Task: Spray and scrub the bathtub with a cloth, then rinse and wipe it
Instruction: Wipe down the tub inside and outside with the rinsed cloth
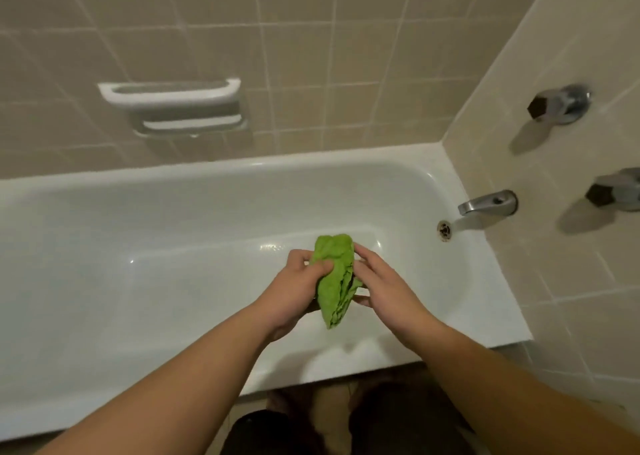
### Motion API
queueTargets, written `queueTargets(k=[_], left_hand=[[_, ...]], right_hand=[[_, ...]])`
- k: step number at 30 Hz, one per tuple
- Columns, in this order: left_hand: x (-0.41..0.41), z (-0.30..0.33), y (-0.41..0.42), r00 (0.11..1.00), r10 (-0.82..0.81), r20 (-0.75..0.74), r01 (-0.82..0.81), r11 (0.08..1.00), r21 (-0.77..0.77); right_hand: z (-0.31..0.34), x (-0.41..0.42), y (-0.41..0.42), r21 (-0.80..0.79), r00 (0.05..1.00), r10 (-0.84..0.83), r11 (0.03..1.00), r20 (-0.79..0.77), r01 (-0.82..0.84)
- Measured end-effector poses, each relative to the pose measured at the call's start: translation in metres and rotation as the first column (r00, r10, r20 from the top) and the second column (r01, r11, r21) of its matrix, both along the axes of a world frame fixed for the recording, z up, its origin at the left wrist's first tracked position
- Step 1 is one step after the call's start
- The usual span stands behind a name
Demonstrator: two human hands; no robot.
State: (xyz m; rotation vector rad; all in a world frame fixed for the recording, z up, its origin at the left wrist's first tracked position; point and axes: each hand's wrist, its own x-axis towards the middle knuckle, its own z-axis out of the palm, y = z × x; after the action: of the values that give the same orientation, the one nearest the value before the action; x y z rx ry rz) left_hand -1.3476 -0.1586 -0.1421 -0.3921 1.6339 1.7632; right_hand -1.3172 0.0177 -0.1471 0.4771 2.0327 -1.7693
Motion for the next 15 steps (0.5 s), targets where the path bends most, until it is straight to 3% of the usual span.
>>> queueTargets(k=[4, 8, 11, 15], left_hand=[[-0.004, 0.064, -0.027, 0.972, -0.005, -0.234, -0.005, 0.999, -0.041], [-0.010, 0.104, -0.046, 0.911, 0.023, -0.412, -0.099, 0.981, -0.164], [-0.014, 0.125, -0.056, 0.888, -0.019, -0.460, -0.096, 0.969, -0.227], [-0.010, 0.129, -0.072, 0.875, -0.010, -0.484, -0.138, 0.953, -0.269]], right_hand=[[0.055, -0.015, -0.042, -0.116, 0.983, -0.036, 0.993, -0.182, 0.015], [0.077, -0.028, -0.074, -0.262, 0.977, -0.093, 0.964, -0.194, 0.040], [0.081, -0.042, -0.083, -0.397, 0.982, -0.117, 0.916, -0.147, 0.050], [0.083, -0.054, -0.088, -0.433, 0.985, -0.088, 0.901, -0.150, 0.014]])
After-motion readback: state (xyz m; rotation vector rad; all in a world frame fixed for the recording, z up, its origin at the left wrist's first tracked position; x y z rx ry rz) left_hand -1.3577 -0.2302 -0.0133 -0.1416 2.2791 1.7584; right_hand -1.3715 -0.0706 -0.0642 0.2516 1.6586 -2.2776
